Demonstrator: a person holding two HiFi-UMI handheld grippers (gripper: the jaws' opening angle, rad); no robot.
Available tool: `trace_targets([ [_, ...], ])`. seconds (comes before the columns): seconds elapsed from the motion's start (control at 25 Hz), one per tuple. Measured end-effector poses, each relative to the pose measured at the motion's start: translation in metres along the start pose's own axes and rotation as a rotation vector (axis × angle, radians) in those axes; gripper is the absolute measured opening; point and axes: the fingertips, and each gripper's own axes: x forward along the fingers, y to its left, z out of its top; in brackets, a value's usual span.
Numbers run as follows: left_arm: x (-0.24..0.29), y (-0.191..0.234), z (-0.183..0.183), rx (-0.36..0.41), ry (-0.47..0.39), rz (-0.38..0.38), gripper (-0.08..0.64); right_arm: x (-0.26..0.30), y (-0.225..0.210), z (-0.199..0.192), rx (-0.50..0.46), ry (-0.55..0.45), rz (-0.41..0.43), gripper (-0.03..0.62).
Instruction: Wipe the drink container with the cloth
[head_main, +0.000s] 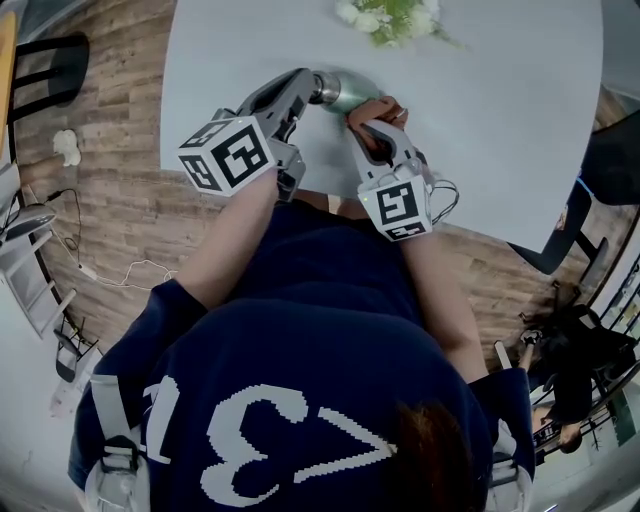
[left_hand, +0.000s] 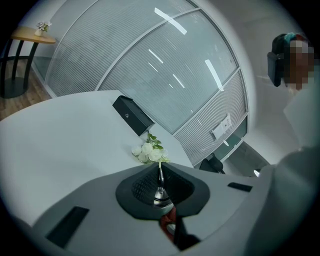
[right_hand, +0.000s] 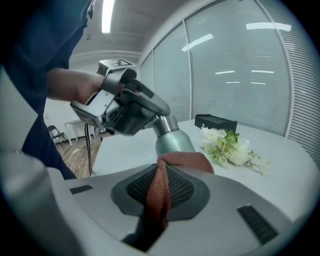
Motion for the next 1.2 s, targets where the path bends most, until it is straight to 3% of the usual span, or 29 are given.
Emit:
trace_targets([
  [0.2,0.001,-0.005,0.002,0.006,0.002,-0.014,0.026,0.0,0.014,0.071,-0.02,-0.165,0.029,0.057],
  [0.32,0.003,-0.004,0.004,0.006,-0.002,-0.007,0.026,0.005,0.016,0.087,-0.073,-0.181,0.042,0.057],
  [0.6,0.003,0.004,0.005,-0.023,-0.007,0.001,0.026,0.015,0.022,0.027,-0.1,-0.046,0.07,0.056],
  [0.72,0.002,0.006,0.004,-0.028,-0.005,0.001,0.026,0.017,0.012,-0.017,-0.045,0.068,0.041,0.057],
  [0.8,0.002,0.005,0.003,-0.034,-0.004,-0.003,0.026,0.014,0.005,-0.025,-0.013,0.077,0.022,0.057],
  [1.0,0.001,0.003,0.002,-0.037,-0.009,-0.003,0.026,0.017,0.017,0.01,-0.003,0.004,0.049,0.057],
  [1.2,0.002,-0.003,0.001,-0.024,0.006,-0.024,0.026,0.019,0.033,0.071,-0.053,-0.14,0.092,0.057],
])
